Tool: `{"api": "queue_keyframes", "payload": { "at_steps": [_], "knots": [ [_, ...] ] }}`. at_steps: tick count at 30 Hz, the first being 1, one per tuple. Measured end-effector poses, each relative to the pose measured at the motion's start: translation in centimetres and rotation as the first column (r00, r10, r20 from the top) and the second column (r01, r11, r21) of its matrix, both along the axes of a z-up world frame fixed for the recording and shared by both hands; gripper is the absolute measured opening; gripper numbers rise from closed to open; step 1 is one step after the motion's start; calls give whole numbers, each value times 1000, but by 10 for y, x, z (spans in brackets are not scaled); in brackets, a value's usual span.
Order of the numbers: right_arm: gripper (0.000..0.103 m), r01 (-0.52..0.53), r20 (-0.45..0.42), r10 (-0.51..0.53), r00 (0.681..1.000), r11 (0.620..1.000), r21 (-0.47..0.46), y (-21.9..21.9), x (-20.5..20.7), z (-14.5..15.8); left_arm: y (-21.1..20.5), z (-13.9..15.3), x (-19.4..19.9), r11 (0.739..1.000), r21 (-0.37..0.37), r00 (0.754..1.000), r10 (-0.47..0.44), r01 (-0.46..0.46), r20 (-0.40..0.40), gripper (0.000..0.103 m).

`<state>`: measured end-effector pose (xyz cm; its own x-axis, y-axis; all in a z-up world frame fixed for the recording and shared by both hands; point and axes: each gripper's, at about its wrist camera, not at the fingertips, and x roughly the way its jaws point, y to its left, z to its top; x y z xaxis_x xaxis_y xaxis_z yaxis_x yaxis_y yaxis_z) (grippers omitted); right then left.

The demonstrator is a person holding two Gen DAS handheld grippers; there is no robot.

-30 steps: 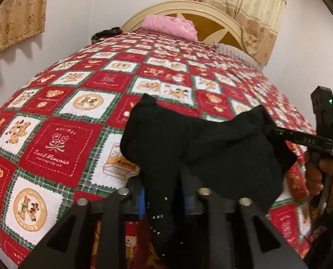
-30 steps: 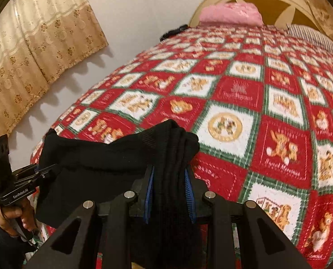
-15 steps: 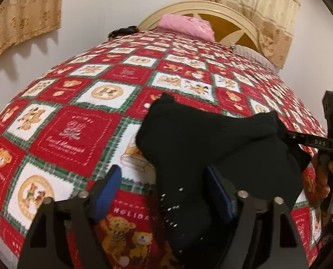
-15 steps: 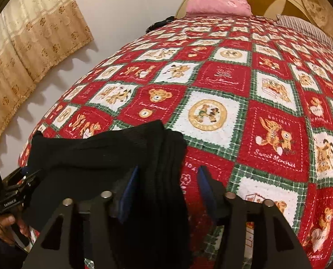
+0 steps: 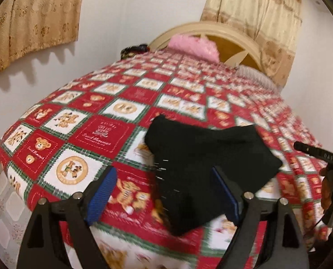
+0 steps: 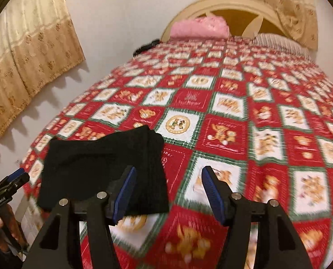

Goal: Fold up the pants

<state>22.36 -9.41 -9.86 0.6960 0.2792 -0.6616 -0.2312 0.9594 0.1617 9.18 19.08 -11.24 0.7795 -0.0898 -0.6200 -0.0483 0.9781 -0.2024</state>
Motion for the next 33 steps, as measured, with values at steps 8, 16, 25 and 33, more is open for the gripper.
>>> {"api": "queue_keyframes", "payload": {
  "at_steps": [8, 16, 25, 33],
  "knots": [
    [69, 8, 146, 0, 989, 998, -54, -17, -98, 45, -28, 33, -37, 999, -2, 995, -36, 37, 94, 92],
    [70, 23, 220, -2, 976, 995, -95, -22, -156, 60, -51, 54, -69, 996, 8, 984, -90, 90, 154, 94],
    [73, 1, 280, 18, 960, 998, -66, -25, -191, 81, -63, 66, -95, 995, 44, 980, -96, 90, 173, 94],
    [74, -22, 316, 40, 948, 998, -61, -23, -207, 90, -77, 79, -111, 993, 78, 976, -100, 86, 194, 95]
  ]
}}
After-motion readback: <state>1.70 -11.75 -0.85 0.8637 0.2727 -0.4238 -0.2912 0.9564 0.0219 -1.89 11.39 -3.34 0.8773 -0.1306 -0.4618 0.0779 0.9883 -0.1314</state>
